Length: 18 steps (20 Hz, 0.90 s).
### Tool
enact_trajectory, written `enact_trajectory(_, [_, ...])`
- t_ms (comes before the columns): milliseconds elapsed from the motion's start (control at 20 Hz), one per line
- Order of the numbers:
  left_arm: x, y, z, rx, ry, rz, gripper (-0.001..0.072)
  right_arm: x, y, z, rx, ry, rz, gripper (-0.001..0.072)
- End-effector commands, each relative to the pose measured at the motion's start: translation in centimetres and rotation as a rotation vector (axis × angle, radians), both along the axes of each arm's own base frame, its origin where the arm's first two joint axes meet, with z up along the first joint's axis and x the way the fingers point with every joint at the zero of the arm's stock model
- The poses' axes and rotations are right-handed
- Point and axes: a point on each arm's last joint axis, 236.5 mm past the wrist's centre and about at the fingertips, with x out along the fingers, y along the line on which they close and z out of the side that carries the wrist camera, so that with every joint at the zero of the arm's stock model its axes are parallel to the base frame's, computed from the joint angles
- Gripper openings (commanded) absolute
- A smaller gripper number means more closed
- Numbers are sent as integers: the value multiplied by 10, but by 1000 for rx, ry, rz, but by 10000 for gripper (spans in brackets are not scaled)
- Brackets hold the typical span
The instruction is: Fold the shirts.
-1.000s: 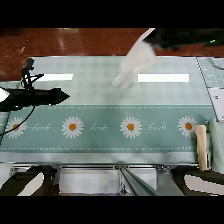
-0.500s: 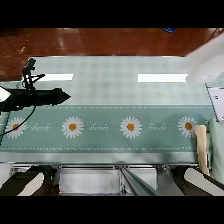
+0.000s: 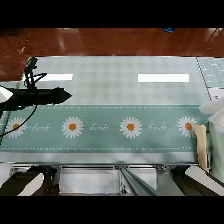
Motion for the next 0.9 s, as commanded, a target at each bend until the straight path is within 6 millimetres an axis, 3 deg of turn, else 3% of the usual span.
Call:
enact_trajectory(0, [3,0,1,6,-17,3,19,-33,-15,-13,6,74,-68,16])
enact_trajectory(100, [3,1,1,6,-17,4,19,-57,-17,-34,17,132,-108,15])
enact_trajectory(200, [7,2,2,7,-29,16,19,-90,-13,-68,47,219,-164,16])
enact_trajectory(350, [13,5,5,11,-51,37,19,-162,-10,-120,91,413,-356,17])
enact_trajectory(550, [19,6,8,2,-71,58,19,-249,12,-163,71,689,-586,17])
enact_trajectory(600, [19,6,8,1,-71,58,19,-261,21,-171,90,736,-617,37])
enact_trajectory(700, [19,6,9,1,-72,58,19,-270,36,-190,121,780,-601,409])
enact_trajectory(850, [20,7,9,0,-77,64,19,-269,38,-202,145,797,-559,415])
